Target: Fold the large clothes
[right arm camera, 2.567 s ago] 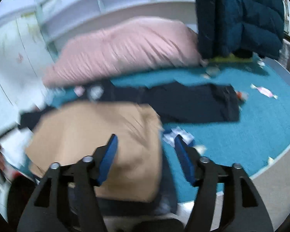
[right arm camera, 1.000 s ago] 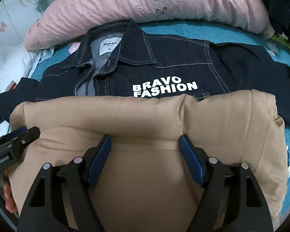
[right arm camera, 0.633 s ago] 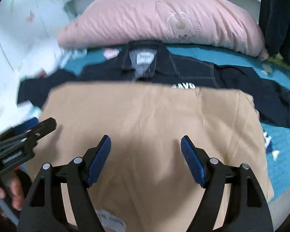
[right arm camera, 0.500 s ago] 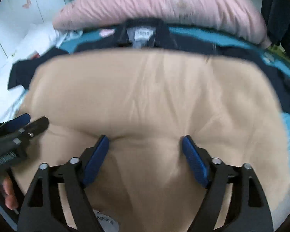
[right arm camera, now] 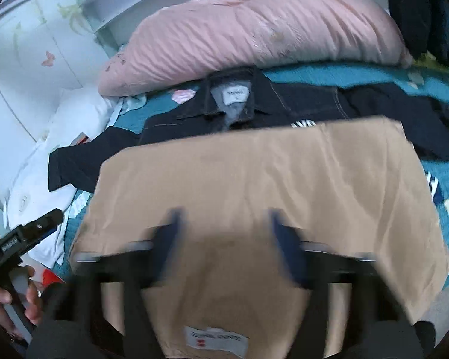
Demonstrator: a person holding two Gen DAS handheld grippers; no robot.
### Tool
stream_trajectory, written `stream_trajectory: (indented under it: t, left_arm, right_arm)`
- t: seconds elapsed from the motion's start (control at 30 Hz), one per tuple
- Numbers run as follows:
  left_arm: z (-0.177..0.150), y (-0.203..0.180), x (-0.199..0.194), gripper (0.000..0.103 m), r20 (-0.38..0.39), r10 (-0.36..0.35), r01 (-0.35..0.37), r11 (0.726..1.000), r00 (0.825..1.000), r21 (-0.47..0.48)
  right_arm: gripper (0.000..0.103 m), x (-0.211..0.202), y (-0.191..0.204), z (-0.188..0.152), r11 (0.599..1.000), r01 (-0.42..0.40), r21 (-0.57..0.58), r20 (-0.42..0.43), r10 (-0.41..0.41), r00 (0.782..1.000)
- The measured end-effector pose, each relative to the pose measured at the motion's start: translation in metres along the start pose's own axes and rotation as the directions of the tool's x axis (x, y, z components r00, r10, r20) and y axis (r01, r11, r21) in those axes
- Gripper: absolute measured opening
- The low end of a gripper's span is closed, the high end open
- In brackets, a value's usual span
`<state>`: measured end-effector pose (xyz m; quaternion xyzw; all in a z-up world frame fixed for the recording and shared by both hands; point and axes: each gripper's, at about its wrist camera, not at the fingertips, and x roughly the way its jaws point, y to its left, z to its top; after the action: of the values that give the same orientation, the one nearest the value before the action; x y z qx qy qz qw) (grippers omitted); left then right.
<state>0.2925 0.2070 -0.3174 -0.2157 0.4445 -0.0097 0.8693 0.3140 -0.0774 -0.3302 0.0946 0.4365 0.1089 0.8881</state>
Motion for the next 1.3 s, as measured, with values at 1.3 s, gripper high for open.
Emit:
stream_trajectory:
  t: [1.3]
  left_arm:
    - [-0.058,0.042,0.043,0.091,-0.228,-0.228,0.124,0.910,0.947,-0.395]
  right_arm:
    - [0.000,0.071,-0.003,-0.040,1.000,0.010,-0.016,-0.138,-0.012,0.990]
